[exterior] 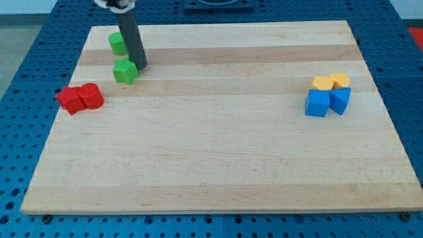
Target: Move green star on right side of red circle
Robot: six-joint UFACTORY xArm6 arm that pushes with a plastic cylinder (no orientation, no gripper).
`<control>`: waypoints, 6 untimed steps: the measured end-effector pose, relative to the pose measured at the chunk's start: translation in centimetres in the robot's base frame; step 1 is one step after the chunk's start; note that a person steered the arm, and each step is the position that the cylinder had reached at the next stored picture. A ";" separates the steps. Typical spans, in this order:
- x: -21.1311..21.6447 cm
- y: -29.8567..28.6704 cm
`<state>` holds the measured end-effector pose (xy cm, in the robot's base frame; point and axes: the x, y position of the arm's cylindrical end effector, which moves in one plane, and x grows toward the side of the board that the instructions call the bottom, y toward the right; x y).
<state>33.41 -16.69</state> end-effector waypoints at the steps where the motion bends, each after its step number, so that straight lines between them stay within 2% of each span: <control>1: 1.6 0.0; 2: 0.5 -0.3; 3: -2.9 -1.2; 4: -1.2 -4.0; 5: 2.4 -4.1; 6: 3.1 -4.1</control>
